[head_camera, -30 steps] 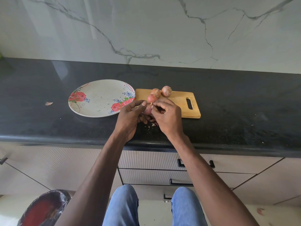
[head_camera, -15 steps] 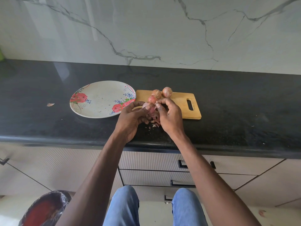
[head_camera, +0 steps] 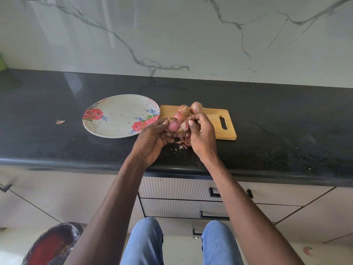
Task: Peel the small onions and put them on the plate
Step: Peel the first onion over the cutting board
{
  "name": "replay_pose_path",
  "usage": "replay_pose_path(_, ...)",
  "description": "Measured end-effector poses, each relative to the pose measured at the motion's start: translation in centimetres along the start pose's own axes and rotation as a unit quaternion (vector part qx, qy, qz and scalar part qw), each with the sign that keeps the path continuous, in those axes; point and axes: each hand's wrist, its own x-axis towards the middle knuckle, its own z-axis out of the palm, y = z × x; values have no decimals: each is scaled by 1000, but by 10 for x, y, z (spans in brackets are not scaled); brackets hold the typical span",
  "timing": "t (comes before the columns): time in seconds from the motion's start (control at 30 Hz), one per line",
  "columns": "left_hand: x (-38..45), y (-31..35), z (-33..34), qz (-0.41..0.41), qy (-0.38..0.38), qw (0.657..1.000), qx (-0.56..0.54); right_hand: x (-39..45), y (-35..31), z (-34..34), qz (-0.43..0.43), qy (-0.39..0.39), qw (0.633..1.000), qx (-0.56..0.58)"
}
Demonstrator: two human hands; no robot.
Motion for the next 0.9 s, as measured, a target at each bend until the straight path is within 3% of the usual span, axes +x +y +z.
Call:
replay_pose_path(0.3,-2,1,3,-5,-4,1000,5,-2,-1,1,2,-33,999,1)
replay_pose_path(0.67,-2,1,3,-7,6,1000,-13,1,1,-1,4,36,997,-65)
replay_pose_path(0.9,-1,-1,-1,6,13,999,-30,-2,-1,-2,-109,12,993,-40)
